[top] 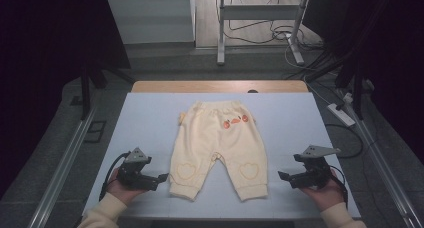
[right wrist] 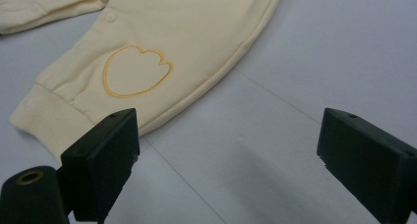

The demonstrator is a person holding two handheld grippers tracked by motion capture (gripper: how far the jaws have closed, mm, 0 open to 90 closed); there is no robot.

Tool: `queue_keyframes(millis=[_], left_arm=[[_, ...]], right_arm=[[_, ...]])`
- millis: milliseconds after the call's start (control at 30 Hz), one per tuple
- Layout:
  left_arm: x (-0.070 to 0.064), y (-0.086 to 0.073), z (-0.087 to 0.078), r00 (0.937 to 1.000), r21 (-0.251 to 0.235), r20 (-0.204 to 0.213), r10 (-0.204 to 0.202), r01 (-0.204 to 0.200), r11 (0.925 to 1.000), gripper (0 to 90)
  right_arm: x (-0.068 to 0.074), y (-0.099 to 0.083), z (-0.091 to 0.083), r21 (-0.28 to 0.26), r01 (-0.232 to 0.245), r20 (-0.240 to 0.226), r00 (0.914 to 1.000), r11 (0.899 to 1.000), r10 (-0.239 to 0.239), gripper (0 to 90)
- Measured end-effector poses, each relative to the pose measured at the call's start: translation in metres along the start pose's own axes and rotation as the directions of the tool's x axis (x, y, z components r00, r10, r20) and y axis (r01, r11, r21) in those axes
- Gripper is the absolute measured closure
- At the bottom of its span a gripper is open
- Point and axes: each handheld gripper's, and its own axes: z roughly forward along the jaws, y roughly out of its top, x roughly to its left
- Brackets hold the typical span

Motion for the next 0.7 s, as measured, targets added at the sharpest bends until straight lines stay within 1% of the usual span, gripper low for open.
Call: queue_keyframes(millis=[200, 700], left_arm=[[0.0010, -0.0013, -0.0002, 1.0000, 0.004, -0.002, -0.004, 0.004, 1.0000, 8.7], [0.0022, -0.0012, 0.0007, 1.0000, 0.003, 0.002, -0.008, 0.008, 1.0000, 9.1]], right_arm=[[0.0011, 0.0005, 0.0008, 0.002, 0.008, 0.000, 1.0000, 1.000, -0.008, 9.2], [0.0020, 0.0006, 0.0004, 0.003, 0.007, -0.001, 1.0000, 1.000, -0.007, 9.2]])
